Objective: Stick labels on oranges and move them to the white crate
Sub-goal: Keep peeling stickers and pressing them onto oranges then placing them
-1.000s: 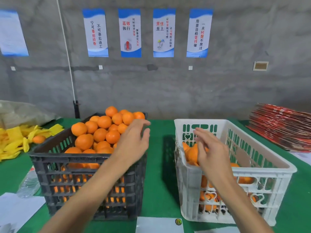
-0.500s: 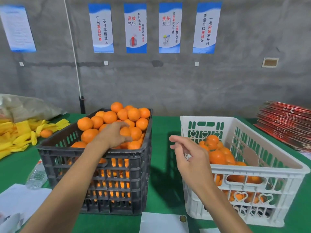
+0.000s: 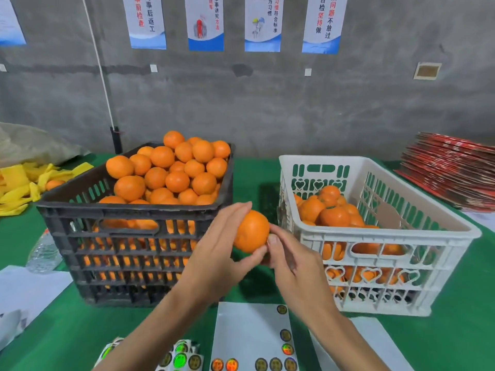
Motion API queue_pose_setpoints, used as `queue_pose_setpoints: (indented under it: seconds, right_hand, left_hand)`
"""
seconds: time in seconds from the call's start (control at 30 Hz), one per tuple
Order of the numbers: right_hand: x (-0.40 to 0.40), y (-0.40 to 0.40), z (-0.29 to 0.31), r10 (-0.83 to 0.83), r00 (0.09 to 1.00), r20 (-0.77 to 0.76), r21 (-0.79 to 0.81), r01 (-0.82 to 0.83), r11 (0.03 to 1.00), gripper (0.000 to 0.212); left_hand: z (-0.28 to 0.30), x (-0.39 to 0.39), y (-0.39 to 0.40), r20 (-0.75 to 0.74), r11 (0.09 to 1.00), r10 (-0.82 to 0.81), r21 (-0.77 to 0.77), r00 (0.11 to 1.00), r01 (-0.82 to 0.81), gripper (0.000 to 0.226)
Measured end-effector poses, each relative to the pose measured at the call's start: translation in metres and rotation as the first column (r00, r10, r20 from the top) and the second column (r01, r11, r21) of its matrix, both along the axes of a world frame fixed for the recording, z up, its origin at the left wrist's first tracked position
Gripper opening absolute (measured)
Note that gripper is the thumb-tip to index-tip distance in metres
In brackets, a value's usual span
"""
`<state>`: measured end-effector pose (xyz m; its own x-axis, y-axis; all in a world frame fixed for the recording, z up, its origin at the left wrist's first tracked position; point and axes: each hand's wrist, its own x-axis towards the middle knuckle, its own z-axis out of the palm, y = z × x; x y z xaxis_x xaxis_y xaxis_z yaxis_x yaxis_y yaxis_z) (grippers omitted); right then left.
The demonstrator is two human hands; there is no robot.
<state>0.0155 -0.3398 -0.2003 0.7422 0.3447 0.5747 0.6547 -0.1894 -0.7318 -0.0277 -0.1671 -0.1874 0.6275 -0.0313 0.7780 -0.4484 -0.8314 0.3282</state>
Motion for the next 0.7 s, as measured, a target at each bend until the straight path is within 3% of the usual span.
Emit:
queue_pose_setpoints:
  seconds: [0.07,0.13,0.23,0.3,0.4,0.47,0.57,0.7]
  right_hand:
    - [0.006,-0.017,-0.030,-0.079,0.996,0.028,-0.204,0.083,0.975,0.025]
    - [0.013,-0.034,-0.057,-0.152,0.988,0.031,-0.427,0.151,0.891,0.030]
    - [0.016,-0.050,-0.086,-0.119,0.993,0.016,-0.662,0.100,0.742,0.022]
    - [0.019,-0.052,-0.099,-0.067,0.997,-0.033,-0.712,0.024,0.702,0.017]
    - [0.022,-0.051,-0.110,-0.059,0.994,-0.089,-0.759,-0.029,0.651,0.053]
    - [0.022,-0.050,-0.117,-0.047,0.994,-0.099,-0.783,-0.048,0.620,0.067]
    - [0.021,-0.050,-0.125,-0.035,0.997,-0.075,-0.784,-0.037,0.619,0.066]
    - [0.022,-0.047,-0.129,-0.081,0.993,-0.080,-0.720,-0.001,0.694,0.049]
  left_hand:
    - [-0.037,-0.006,-0.010,-0.175,0.997,-0.043,-0.070,0.984,0.032,0.073]
    - [-0.076,-0.008,-0.017,-0.303,0.986,-0.117,-0.150,0.946,0.073,0.065]
    - [-0.122,-0.011,-0.016,-0.421,0.972,-0.173,-0.219,0.891,0.086,0.056]
    - [-0.137,-0.011,-0.011,-0.456,0.944,-0.198,-0.327,0.867,0.044,0.057]
    - [-0.147,-0.011,-0.004,-0.522,0.860,-0.229,-0.504,0.822,-0.080,0.067]
    - [-0.152,-0.013,-0.002,-0.542,0.847,-0.212,-0.517,0.813,-0.123,0.069]
    - [-0.154,-0.013,0.000,-0.555,0.832,-0.220,-0.536,0.802,-0.143,0.066]
    - [-0.153,-0.009,-0.001,-0.563,0.826,-0.226,-0.543,0.795,-0.149,0.062]
